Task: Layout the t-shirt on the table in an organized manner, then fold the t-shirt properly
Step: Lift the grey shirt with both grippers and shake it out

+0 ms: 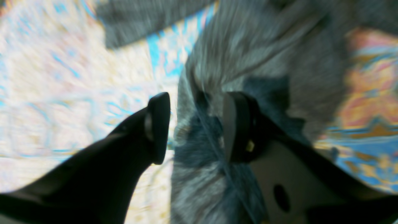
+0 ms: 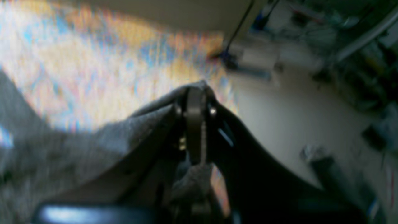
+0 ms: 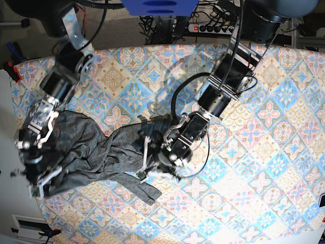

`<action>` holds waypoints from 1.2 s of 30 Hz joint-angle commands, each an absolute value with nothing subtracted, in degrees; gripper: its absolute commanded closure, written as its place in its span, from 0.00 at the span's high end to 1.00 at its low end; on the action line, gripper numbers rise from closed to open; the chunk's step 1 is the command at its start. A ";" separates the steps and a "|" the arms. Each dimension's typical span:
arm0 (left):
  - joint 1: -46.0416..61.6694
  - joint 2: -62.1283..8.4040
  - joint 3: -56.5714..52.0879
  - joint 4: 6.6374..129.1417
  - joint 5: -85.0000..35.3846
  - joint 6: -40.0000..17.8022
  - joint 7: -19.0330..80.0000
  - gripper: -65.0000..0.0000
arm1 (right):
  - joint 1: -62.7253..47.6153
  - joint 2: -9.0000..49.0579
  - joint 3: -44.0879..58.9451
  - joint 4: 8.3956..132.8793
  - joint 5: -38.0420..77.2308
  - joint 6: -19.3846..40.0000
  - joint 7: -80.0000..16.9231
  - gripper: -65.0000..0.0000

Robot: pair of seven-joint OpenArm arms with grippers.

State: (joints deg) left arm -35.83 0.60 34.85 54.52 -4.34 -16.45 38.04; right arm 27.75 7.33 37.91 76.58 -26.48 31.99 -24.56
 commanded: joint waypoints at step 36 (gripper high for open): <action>-46.90 9.00 33.71 17.36 -7.16 -22.37 6.99 0.00 | 21.58 7.78 37.67 85.05 -25.71 31.78 -22.99 0.00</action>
